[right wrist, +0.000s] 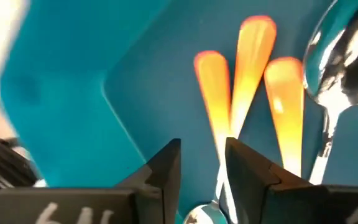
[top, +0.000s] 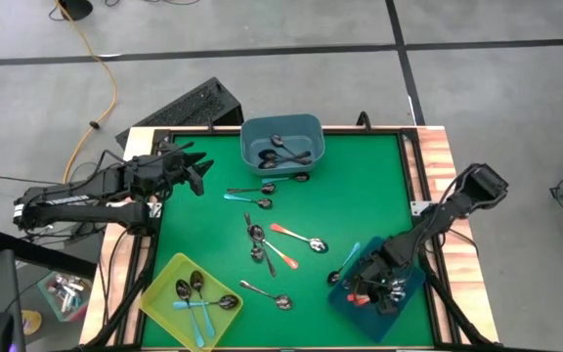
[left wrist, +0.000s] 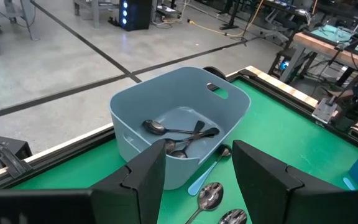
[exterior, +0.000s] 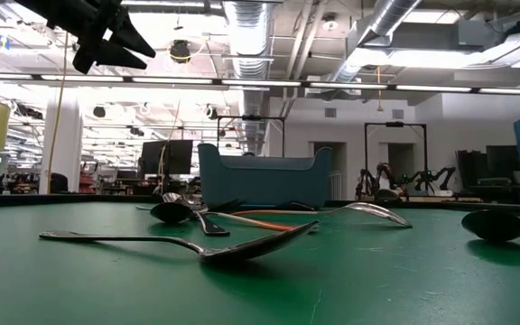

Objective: Sort silverware by color (type)
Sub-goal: Put the light blue spoon into the yellow bin

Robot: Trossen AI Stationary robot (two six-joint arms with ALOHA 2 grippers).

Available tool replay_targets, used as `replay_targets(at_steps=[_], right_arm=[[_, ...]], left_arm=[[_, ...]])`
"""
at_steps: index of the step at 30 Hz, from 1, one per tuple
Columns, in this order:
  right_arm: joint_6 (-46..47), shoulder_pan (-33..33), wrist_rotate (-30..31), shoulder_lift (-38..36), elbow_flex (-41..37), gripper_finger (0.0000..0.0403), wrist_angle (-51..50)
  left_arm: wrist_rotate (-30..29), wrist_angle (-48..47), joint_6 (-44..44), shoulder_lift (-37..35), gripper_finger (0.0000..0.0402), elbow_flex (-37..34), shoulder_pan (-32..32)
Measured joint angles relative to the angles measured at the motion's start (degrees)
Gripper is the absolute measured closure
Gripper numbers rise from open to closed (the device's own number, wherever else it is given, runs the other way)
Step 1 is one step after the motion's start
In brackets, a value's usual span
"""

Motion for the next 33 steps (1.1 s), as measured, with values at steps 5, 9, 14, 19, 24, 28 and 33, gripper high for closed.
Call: replay_targets(at_steps=[5, 9, 14, 19, 24, 28, 33], right_arm=[[-0.5, -2.1, 0.6, -5.5, 0.0, 0.0270, -1.6], [0.3, -4.1, 0.7, -10.3, 0.0, 0.0270, -3.1], [2.4, -7.3, 0.6, -16.9, 0.1, 0.0270, -4.4], [5.6, -12.3, 0.9, -23.0, 0.1, 0.0270, -4.2], [7.7, -19.0, 5.3, -26.8, 0.1, 0.0270, -2.6], [6.9, -24.3, 10.1, -27.2, 0.1, 0.0270, 2.2], [3.0, -29.5, 16.5, -25.3, 0.2, 0.0271, 9.9]], left_arm=[[0.0, 0.0, 0.0, 0.0, 0.0232, 0.0, 0.0], [0.0, 0.0, 0.0, 0.0, 0.0232, 0.0, 0.0], [0.4, 0.0, 0.0, 0.0, 0.0232, 0.0, 0.0], [4.5, 0.0, 0.0, 0.0, 0.0232, 0.0, 0.0], [5.9, 0.0, 0.0, 0.0, 0.0232, 0.0, 0.0], [6.0, 0.0, 0.0, 0.0, 0.0232, 0.0, 0.0], [5.9, 0.0, -1.0, 0.0, 0.0232, 0.0, 0.0]])
